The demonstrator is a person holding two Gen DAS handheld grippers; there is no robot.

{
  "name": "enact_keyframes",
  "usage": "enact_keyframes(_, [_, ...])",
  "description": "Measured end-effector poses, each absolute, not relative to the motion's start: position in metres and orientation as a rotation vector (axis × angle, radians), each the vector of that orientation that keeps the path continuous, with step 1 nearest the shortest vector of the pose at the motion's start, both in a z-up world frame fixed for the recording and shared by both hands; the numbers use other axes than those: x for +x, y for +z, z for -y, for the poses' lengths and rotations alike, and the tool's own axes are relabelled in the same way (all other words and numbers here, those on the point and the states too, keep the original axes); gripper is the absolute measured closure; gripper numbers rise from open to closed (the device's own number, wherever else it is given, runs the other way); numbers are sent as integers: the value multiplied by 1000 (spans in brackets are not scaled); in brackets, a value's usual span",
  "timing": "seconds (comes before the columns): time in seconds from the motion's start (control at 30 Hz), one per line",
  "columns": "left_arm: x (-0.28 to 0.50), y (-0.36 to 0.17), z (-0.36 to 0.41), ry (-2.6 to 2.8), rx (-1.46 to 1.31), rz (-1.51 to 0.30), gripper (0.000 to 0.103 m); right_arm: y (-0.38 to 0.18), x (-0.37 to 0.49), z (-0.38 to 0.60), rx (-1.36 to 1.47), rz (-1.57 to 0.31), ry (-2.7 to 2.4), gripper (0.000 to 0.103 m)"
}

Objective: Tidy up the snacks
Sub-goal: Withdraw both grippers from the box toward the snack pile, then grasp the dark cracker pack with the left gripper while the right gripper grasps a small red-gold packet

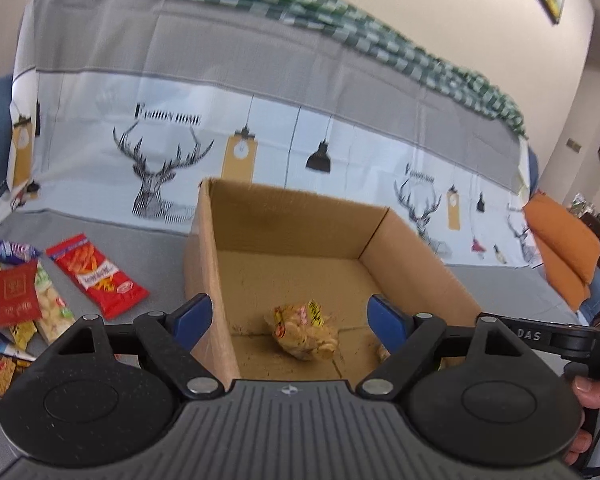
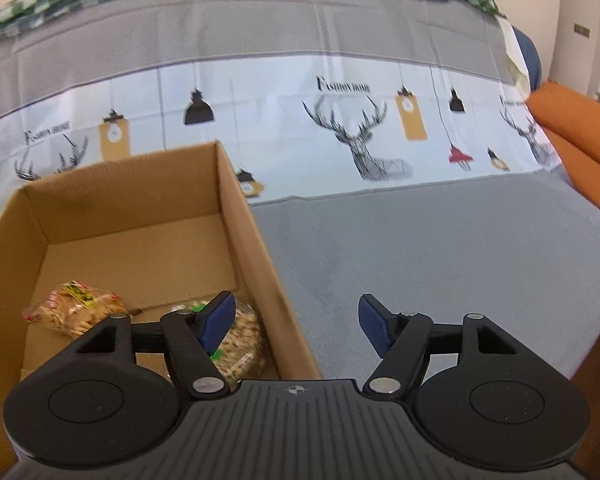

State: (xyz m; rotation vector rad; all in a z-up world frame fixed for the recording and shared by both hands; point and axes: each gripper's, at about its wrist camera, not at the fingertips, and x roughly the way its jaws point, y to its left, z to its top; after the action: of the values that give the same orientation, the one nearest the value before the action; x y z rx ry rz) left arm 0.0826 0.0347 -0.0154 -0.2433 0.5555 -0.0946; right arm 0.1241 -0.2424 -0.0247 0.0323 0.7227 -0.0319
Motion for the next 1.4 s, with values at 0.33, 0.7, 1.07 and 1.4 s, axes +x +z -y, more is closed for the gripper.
enact_keyframes(0.33, [59, -6, -44, -141, -232, -518, 15, -8, 108, 219, 25, -641, 31, 33])
enact_keyframes(0.7, [39, 16, -97, -260, -214, -586, 15, 22, 74, 181, 127, -495, 144, 47])
enact_keyframes(1.07, [23, -3, -182, -114, -344, -623, 72, 28, 56, 110, 122, -486, 255, 55])
enact_keyframes(1.4, [21, -21, -254, 88, -633, -687, 72, 22, 46, 41, 115, -513, 411, 65])
